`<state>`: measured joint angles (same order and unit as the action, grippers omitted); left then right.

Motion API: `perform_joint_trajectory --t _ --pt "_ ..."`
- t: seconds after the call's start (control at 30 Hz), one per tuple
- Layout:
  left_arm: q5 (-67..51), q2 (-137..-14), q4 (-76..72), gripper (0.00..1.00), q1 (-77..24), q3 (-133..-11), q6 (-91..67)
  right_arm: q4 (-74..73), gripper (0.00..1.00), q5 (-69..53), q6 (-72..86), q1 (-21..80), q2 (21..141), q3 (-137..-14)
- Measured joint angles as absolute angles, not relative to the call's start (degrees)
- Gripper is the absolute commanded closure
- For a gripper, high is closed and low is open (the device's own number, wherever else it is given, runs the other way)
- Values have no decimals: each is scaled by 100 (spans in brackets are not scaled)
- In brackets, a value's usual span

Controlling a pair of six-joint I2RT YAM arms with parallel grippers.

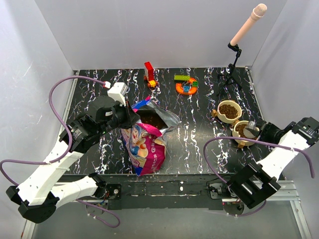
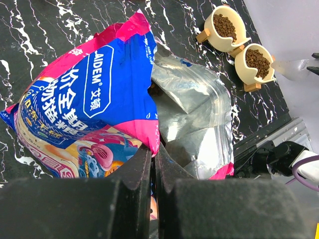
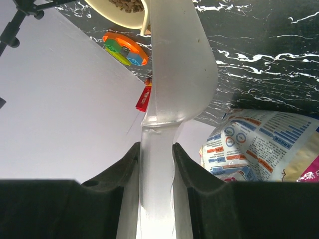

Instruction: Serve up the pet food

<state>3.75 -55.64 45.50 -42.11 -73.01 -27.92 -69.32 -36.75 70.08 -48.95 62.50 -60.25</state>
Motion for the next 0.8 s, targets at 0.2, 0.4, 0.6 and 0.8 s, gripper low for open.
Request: perform_joint_trajectory --t 0.2,0.4,0.6,0.8 --pt "373 -5566 4552 100 -4211 -7301 -2773 -6906 99 -3651 7303 -4851 6263 -6012" --pt "364 -5577 4550 100 -4211 -7308 -2740 -6814 99 -3662 7389 -4759 6390 -5951" --pt "364 -5579 4556 100 -4211 -7312 -2709 -6766 99 -3597 7371 -4703 6326 -5859" --pt "364 -5575 4560 100 -4211 -7312 -2650 -6799 99 -3212 6698 -4110 5802 -5889"
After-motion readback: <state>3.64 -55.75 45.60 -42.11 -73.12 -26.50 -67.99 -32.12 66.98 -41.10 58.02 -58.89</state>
